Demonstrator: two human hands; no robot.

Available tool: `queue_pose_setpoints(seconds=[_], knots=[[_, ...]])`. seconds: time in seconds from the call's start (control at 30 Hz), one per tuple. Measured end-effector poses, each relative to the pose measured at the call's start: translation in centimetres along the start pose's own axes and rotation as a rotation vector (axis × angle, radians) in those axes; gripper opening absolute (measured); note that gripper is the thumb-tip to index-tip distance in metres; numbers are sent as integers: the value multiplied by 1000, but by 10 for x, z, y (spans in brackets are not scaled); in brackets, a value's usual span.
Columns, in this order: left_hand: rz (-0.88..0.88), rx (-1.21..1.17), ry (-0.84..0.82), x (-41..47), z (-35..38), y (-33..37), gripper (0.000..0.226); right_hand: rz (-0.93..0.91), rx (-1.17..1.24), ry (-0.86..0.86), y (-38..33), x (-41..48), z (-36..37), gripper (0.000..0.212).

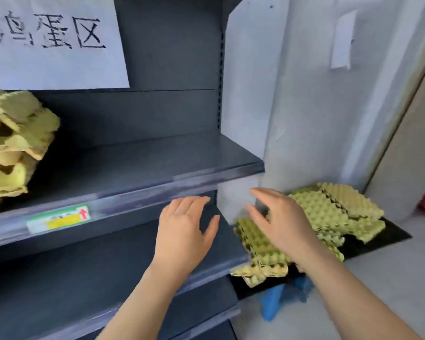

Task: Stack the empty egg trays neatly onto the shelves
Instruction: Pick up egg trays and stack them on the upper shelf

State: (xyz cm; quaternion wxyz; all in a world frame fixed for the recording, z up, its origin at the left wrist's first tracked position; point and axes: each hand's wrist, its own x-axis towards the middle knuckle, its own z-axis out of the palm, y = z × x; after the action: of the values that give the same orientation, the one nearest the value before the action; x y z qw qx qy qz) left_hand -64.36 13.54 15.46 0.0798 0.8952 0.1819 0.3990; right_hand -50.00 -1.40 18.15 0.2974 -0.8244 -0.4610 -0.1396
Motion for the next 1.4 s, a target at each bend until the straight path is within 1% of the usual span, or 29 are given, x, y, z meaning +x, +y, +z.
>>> queue_pose_setpoints(seconds=[0.13, 0.2, 0.3, 0.43, 0.57, 0.63, 0.8, 0.93, 1.03, 1.17, 1.23, 1.4], knots=[[4, -35, -129, 7, 86, 54, 49, 64, -83, -40, 86, -20, -15, 39], [16, -60, -194, 12, 127, 74, 46, 120, -102, -67, 127, -27, -19, 39], [24, -57, -312, 21, 185, 96, 36, 223, -114, -88, 187, -36, -19, 36], [1, -64, -442, 35, 255, 120, 38, 319, -139, -127, 258, -38, -15, 36], [1, -101, -517, 62, 331, 141, 39, 419, -170, -162, 335, -20, -8, 35], [-10, -114, -575, 81, 369, 149, 44, 479, -179, -171, 373, -5, -5, 35], [-30, -95, -691, 124, 455, 162, 47, 608, -170, -205, 456, 27, 5, 41], [-47, -33, -824, 151, 522, 173, 51, 686, -169, -215, 520, 47, 17, 43], [-131, -60, -902, 160, 566, 176, 50, 711, -149, -252, 569, 56, 32, 42], [-307, -80, -968, 167, 622, 182, 55, 707, -101, -307, 640, 72, 57, 46], [-430, -96, -994, 167, 650, 185, 64, 721, -68, -351, 675, 80, 70, 53], [-687, -77, -1054, 163, 713, 190, 88, 727, -15, -542, 750, 93, 106, 61]])
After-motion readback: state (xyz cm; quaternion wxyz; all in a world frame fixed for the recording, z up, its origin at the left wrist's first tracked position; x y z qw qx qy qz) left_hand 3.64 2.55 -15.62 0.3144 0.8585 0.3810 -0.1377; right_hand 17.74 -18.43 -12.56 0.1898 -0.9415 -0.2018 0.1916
